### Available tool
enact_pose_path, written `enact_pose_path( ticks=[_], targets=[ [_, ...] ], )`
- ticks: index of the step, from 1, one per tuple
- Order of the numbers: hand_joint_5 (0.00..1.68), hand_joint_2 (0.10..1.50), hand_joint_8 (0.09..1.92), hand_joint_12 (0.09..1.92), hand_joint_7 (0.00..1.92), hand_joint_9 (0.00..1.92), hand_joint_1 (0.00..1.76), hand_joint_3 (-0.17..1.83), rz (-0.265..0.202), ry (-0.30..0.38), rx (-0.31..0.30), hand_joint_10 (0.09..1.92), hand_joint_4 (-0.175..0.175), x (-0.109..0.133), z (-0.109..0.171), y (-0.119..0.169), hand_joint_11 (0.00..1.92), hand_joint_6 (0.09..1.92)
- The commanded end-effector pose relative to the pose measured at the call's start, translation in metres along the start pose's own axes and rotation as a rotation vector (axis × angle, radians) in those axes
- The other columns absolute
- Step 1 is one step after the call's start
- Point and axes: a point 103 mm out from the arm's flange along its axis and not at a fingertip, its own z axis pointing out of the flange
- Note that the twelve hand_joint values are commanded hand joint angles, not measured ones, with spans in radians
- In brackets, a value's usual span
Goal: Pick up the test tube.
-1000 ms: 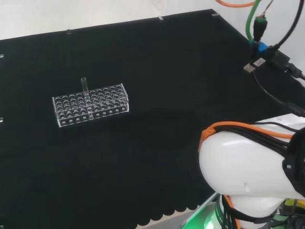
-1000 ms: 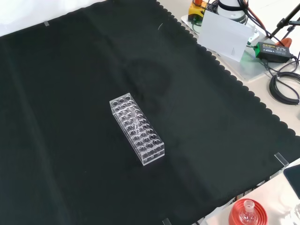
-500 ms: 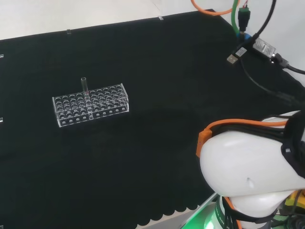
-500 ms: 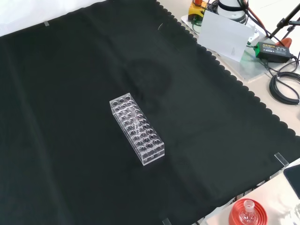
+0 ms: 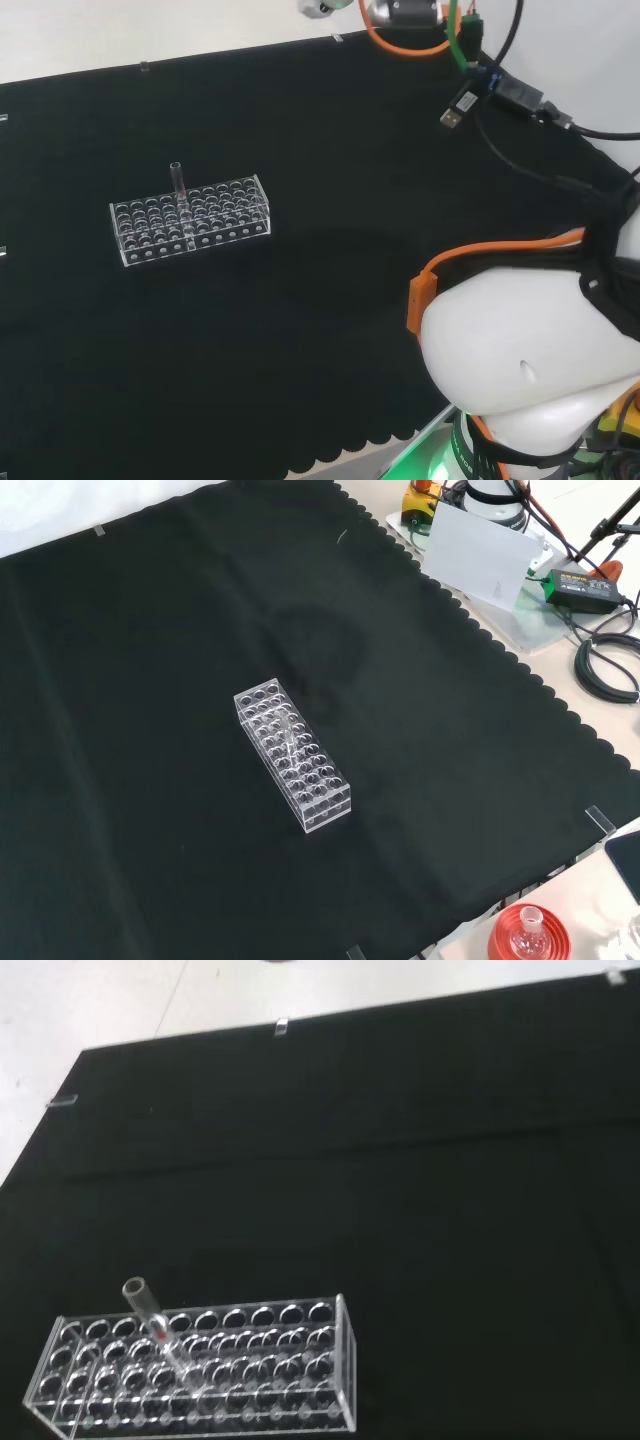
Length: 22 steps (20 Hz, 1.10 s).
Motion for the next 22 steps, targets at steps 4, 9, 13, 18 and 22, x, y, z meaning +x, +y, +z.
enact_pose_path(
  ticks=[4,9,13,18,22],
  targets=[
    [0.35,1.03,0.75,1.48,0.43,0.28,0.94,-0.17,-0.053,0.052,0.052,0.91,-0.026,0.036,0.052,0.046,0.00,0.09],
    [0.37,1.04,0.76,1.48,0.46,0.30,0.94,-0.17,-0.069,0.069,0.081,0.91,-0.028,0.050,0.082,0.063,0.00,0.10],
    [0.38,1.04,0.76,1.48,0.47,0.31,0.94,-0.17,-0.101,0.065,0.119,0.91,-0.031,0.061,0.109,0.072,0.00,0.10],
    [0.38,1.04,0.76,1.48,0.49,0.31,0.94,-0.17,-0.127,0.072,0.148,0.91,-0.033,0.089,0.137,0.088,0.00,0.11],
    [0.38,1.05,0.76,1.48,0.49,0.32,0.94,-0.17,-0.144,0.086,0.161,0.91,-0.034,0.083,0.152,0.091,0.00,0.11]
  ],
)
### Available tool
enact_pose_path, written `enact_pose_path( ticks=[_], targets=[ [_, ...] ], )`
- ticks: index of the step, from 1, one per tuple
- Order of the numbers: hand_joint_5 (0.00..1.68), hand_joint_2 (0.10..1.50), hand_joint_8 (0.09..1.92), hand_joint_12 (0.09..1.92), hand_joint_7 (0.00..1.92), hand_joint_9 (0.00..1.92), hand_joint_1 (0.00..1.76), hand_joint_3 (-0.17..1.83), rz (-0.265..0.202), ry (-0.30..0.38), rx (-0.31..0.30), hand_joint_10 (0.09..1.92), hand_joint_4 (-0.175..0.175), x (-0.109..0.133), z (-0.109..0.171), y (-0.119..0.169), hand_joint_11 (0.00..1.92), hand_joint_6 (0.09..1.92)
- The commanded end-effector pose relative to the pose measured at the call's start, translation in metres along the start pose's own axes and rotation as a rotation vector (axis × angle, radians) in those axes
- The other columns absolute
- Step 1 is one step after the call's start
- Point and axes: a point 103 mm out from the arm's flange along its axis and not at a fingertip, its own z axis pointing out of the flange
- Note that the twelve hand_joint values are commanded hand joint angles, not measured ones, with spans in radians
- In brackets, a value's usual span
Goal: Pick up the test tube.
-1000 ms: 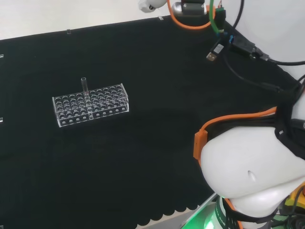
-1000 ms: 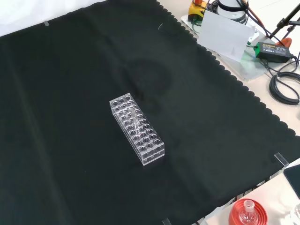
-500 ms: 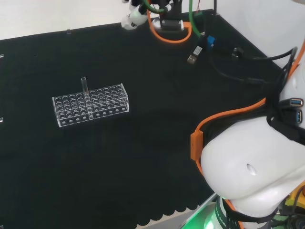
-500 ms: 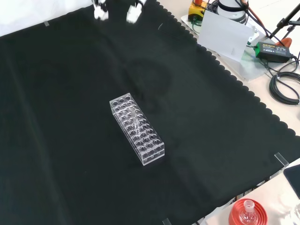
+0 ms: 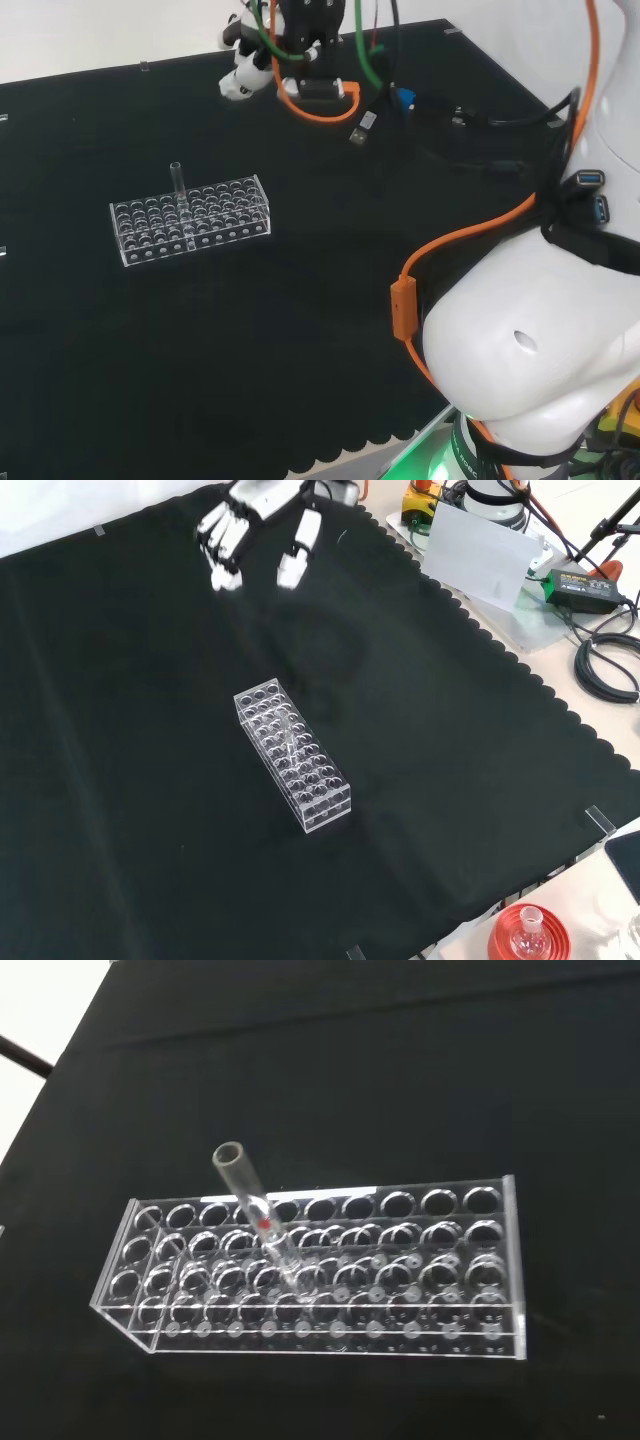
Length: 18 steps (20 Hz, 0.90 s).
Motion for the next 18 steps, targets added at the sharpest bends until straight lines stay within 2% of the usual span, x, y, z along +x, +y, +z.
enact_pose_path(
  ticks=[1,10,15,18],
  targets=[
    [0.38,1.05,0.76,1.48,0.49,0.32,0.94,-0.17,-0.053,0.020,0.013,0.91,-0.034,0.016,0.027,0.020,0.00,0.11],
    [0.44,1.05,0.75,1.49,0.53,0.35,0.95,-0.17,-0.116,0.014,0.087,0.89,-0.041,0.043,0.066,0.047,0.00,0.16],
    [0.37,1.05,0.73,1.52,0.57,0.39,0.96,-0.17,-0.142,0.000,0.136,0.87,-0.043,0.055,0.087,0.059,0.00,0.48],
    [0.36,1.05,0.73,1.52,0.58,0.40,0.97,-0.17,-0.158,-0.012,0.156,0.87,-0.044,0.061,0.096,0.067,0.00,0.57]
  ],
)
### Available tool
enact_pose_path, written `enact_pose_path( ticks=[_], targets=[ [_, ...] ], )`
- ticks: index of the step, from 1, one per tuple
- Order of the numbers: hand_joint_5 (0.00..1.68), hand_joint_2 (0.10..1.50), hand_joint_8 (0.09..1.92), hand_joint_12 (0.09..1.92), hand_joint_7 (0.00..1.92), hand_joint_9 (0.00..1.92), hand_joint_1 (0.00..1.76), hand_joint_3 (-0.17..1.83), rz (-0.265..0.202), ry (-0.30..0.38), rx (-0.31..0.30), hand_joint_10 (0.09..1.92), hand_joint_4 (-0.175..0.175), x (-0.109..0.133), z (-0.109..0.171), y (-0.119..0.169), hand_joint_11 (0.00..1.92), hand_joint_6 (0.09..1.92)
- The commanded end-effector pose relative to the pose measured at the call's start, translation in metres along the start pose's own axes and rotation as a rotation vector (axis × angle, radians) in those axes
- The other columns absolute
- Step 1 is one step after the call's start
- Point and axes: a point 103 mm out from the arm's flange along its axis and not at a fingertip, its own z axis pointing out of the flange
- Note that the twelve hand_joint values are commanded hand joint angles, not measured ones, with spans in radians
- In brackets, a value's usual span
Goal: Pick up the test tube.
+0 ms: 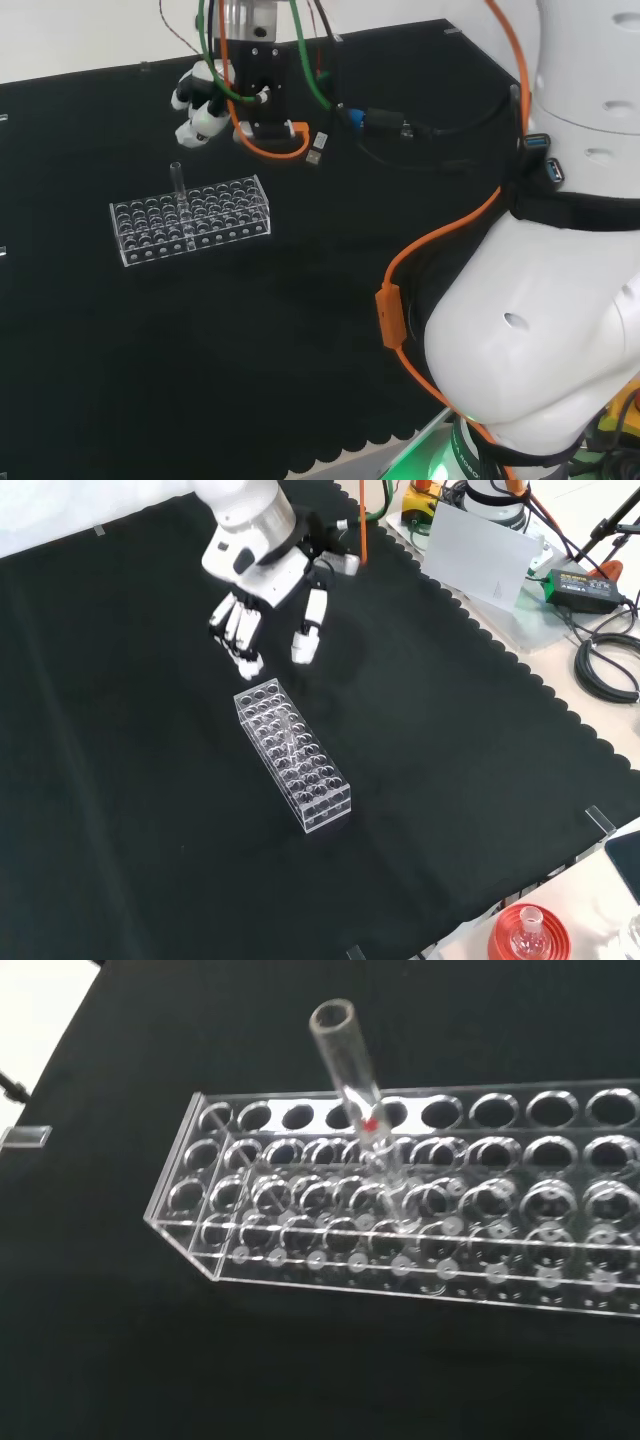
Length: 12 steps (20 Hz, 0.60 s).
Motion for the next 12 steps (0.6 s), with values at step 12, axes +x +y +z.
enact_pose_path(
  ticks=[12],
  targets=[
    [0.35,1.05,0.74,1.53,0.59,0.41,0.98,-0.17,-0.072,-0.063,0.117,0.88,-0.044,0.026,0.051,0.041,0.00,0.65]
  ],
)
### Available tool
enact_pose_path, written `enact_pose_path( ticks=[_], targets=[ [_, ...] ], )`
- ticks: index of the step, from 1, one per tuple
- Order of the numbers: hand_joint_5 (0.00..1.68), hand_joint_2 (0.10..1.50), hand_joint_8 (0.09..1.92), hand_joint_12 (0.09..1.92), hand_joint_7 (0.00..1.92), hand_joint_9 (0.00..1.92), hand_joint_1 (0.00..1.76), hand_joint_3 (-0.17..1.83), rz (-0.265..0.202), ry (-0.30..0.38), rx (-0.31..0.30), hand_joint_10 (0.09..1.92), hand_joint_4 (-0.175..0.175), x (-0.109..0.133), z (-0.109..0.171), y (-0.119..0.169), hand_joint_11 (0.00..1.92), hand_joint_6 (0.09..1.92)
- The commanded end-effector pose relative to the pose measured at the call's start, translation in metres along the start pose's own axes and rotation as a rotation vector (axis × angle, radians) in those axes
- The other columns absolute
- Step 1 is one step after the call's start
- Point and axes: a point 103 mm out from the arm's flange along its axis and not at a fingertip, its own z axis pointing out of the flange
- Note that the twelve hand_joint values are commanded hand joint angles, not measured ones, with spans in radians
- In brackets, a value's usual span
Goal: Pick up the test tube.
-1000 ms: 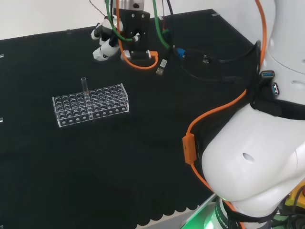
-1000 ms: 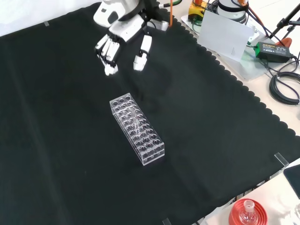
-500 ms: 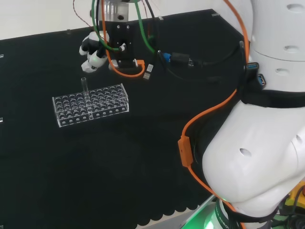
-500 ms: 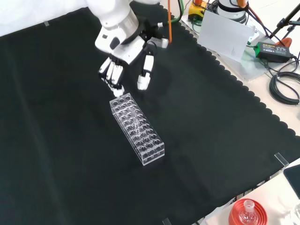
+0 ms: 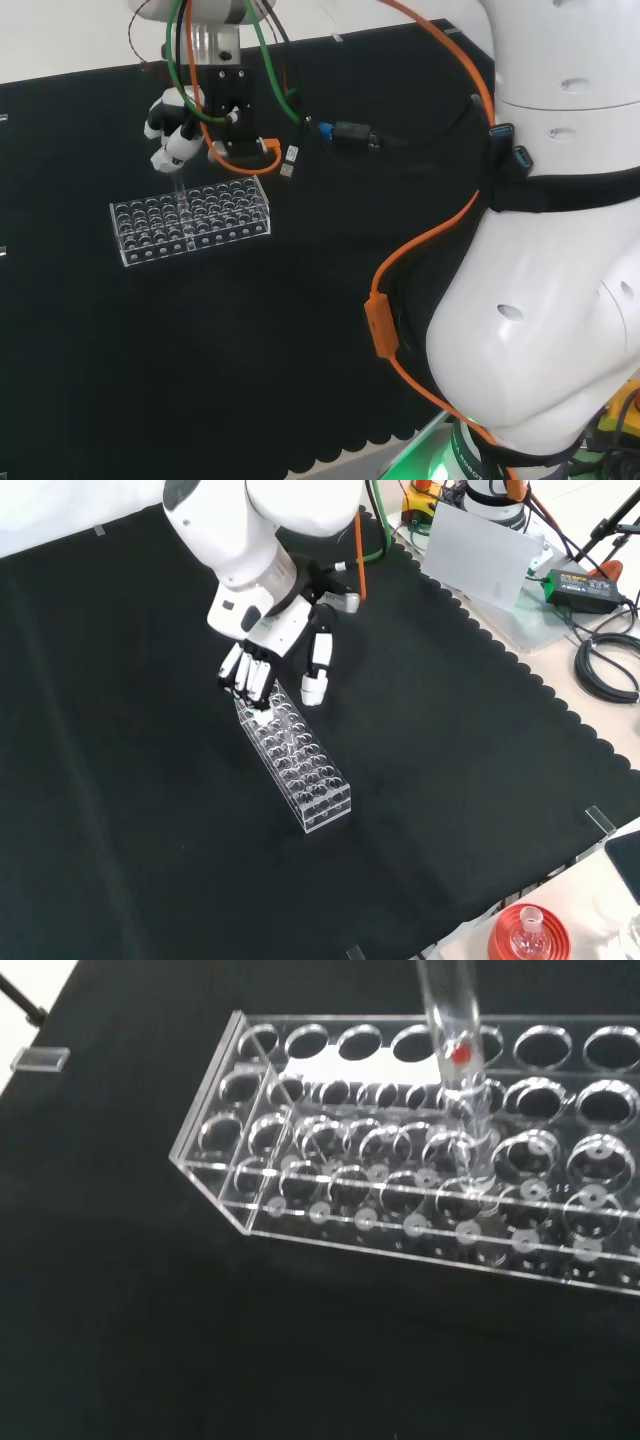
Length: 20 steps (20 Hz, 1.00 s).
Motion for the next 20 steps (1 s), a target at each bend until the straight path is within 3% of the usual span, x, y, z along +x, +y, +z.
enact_pose_path(
  ticks=[1,13,20],
  targets=[
    [0.35,1.05,0.74,1.53,0.59,0.41,0.98,-0.17,-0.006,-0.037,0.046,0.88,-0.044,0.007,0.016,0.013,0.00,0.65],
    [0.36,1.05,0.74,1.53,0.58,0.41,1.01,-0.17,0.014,-0.037,0.061,0.88,-0.038,-0.021,0.022,0.004,0.00,0.69],
    [0.39,1.05,0.75,1.53,0.59,0.41,1.02,-0.17,0.020,-0.026,0.063,0.88,-0.034,-0.022,0.028,0.001,0.00,0.73]
  ],
)
